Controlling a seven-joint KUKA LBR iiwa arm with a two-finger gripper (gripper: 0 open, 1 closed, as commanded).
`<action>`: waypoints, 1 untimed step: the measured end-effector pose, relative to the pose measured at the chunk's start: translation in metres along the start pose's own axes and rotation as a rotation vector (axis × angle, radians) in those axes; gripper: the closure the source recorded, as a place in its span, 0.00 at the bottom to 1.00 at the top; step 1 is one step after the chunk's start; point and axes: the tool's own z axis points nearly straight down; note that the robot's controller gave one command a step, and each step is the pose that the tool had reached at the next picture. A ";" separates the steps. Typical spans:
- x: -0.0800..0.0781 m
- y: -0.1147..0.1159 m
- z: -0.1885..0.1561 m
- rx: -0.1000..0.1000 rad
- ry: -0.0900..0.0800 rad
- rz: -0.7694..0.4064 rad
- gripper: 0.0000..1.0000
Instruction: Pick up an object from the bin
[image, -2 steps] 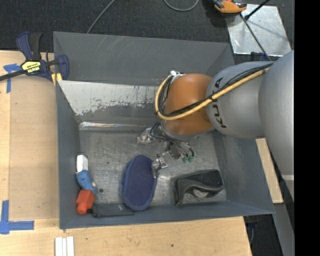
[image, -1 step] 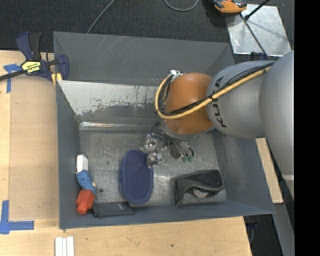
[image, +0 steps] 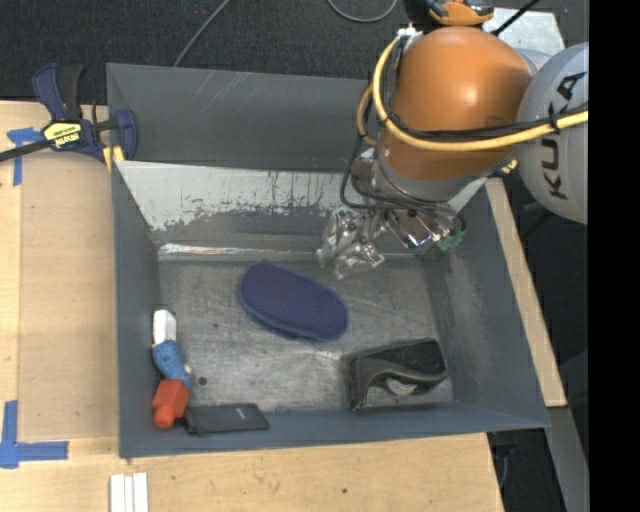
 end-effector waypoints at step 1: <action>0.001 0.000 0.004 -0.004 0.007 0.002 0.00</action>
Offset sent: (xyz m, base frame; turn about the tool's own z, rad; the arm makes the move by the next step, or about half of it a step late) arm 0.0000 0.0000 0.0000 0.0000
